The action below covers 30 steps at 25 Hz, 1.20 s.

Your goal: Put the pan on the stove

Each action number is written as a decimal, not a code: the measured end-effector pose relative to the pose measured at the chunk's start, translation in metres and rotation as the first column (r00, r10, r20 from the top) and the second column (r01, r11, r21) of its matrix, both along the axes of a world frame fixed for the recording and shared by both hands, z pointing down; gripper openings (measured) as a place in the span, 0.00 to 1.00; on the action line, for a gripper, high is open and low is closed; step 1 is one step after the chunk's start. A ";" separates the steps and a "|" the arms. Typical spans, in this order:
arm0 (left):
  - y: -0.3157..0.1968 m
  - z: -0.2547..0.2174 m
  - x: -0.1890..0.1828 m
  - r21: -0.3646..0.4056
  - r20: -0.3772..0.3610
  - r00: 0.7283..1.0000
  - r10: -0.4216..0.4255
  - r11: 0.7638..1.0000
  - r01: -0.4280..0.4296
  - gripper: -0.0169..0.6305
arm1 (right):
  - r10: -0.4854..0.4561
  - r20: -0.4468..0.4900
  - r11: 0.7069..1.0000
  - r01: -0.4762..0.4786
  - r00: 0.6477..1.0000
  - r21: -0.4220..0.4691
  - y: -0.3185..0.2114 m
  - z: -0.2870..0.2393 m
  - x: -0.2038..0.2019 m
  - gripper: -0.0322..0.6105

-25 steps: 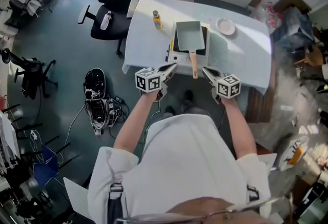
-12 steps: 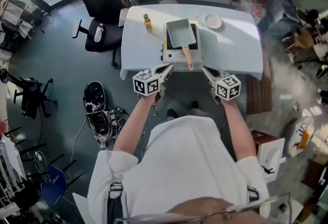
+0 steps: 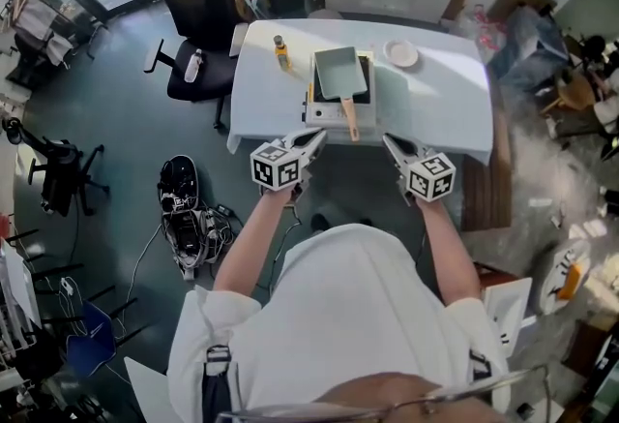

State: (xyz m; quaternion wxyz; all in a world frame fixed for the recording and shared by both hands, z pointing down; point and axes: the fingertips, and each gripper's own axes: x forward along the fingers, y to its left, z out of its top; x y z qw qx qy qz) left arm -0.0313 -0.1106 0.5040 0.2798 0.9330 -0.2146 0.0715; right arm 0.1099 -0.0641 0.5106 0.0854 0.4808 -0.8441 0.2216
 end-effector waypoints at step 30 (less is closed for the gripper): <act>0.015 -0.003 0.020 -0.002 0.004 0.998 -0.069 0.998 0.069 0.07 | -0.037 0.020 0.999 0.036 0.999 0.024 0.005 -0.010 0.024 0.10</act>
